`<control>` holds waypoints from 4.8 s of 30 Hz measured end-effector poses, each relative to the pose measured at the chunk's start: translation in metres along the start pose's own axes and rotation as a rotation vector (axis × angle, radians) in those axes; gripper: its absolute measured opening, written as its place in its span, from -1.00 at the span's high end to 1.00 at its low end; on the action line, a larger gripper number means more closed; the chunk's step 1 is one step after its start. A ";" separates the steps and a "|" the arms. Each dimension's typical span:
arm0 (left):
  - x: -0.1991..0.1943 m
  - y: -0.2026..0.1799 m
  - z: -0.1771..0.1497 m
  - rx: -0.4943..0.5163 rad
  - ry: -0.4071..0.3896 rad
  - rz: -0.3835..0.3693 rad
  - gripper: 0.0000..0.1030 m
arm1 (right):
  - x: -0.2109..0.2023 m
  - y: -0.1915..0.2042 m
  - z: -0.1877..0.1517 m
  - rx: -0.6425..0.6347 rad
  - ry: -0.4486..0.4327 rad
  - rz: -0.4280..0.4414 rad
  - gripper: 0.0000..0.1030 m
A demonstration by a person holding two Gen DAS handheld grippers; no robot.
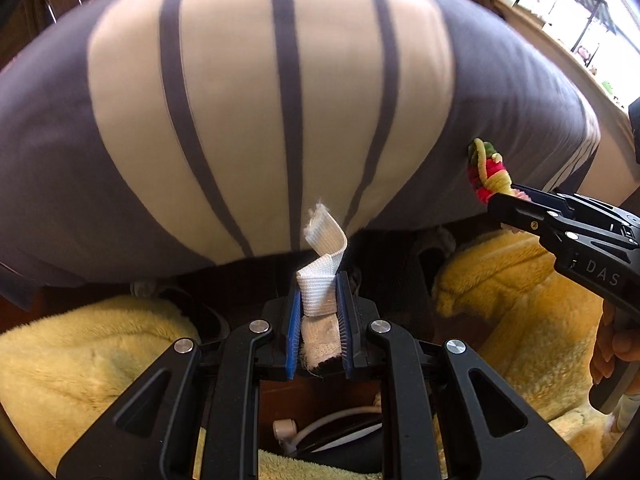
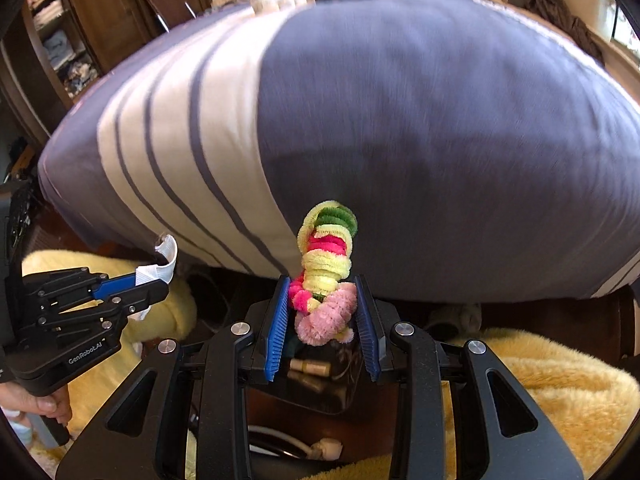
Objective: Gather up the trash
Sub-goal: 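Carry the pipe cleaner and white cloth down to the bin with both tools, then open both tools to drop the pipe cleaner and cloth into the bin, then move both tools back over the remaining items on the bed, then grasp the black box with the right tool while the left tool grasps the cream tube, then carry the black box and cream tube down to the bin with both tools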
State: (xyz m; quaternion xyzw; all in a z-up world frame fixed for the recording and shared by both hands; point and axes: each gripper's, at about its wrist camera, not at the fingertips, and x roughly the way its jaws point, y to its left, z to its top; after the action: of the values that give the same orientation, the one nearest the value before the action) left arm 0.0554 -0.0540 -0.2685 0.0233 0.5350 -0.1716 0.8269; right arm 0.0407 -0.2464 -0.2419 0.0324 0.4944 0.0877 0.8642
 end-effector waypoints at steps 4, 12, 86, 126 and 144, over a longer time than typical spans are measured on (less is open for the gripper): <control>0.023 0.003 -0.006 -0.005 0.062 -0.012 0.70 | 0.021 -0.004 -0.008 0.018 0.061 0.007 0.36; 0.057 0.004 -0.018 -0.009 0.161 -0.063 0.70 | 0.049 -0.006 -0.018 0.045 0.156 0.036 0.36; -0.052 0.046 0.207 0.030 -0.250 0.119 -0.84 | 0.001 -0.033 0.263 0.008 -0.209 -0.106 -0.90; 0.023 -0.001 0.311 0.034 -0.145 0.048 0.54 | -0.011 -0.067 0.288 -0.025 -0.264 -0.081 -0.44; -0.109 -0.015 0.178 0.061 -0.358 -0.007 0.65 | -0.114 -0.044 0.171 0.033 -0.401 -0.041 -0.44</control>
State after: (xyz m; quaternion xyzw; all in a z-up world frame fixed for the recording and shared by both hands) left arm 0.1666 -0.0790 -0.0933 0.0158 0.3740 -0.1920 0.9072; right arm 0.1365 -0.3049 -0.0642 0.0535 0.3142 0.0539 0.9463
